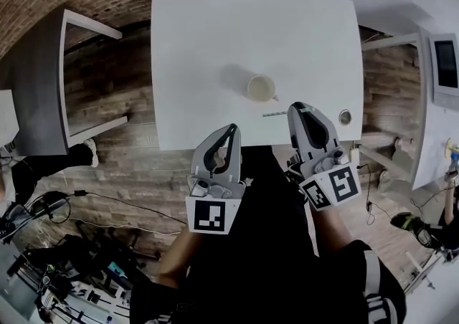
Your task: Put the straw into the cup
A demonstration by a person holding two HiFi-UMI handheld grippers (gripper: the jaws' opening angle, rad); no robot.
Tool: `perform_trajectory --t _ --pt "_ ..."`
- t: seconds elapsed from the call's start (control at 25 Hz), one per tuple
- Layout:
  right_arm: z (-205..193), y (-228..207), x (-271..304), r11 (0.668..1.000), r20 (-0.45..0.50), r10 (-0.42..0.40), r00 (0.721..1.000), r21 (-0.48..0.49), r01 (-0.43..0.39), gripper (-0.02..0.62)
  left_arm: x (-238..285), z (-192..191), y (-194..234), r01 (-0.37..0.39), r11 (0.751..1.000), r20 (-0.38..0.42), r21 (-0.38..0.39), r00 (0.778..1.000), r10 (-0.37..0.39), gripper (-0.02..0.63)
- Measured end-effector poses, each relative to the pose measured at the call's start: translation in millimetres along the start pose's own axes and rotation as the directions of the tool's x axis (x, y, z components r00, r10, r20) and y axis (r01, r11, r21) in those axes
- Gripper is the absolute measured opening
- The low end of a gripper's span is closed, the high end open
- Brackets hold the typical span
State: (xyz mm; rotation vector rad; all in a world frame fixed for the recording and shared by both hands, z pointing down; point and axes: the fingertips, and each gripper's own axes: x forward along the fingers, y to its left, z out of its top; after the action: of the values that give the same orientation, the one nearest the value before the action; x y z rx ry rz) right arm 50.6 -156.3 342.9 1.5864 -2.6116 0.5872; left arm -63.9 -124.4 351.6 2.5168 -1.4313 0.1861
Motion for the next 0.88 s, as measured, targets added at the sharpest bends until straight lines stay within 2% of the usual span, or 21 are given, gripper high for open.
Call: perform_trajectory --t 0.24,0.56,0.88 --pt "-23.9 -28.0 25.2 1.000 -0.051 -0.022 0.998 0.011 0.022 0.023 26.3 -18.8 13.8 -0.026 0.999 -0.036 -0.032 0.999 0.025 0.003" --pt "-50.7 -50.6 53.0 0.999 -0.090 -0.021 0.996 0.031 0.023 0.023 52.4 -38.3 28.2 -0.031 0.999 -0.064 -0.033 0.998 0.029 0.003" --pt "-82.9 -72.7 69.3 0.998 -0.154 -0.003 0.988 0.066 0.013 0.023 76.1 -56.8 22.9 -0.046 0.996 -0.097 -0.072 0.995 0.039 0.003"
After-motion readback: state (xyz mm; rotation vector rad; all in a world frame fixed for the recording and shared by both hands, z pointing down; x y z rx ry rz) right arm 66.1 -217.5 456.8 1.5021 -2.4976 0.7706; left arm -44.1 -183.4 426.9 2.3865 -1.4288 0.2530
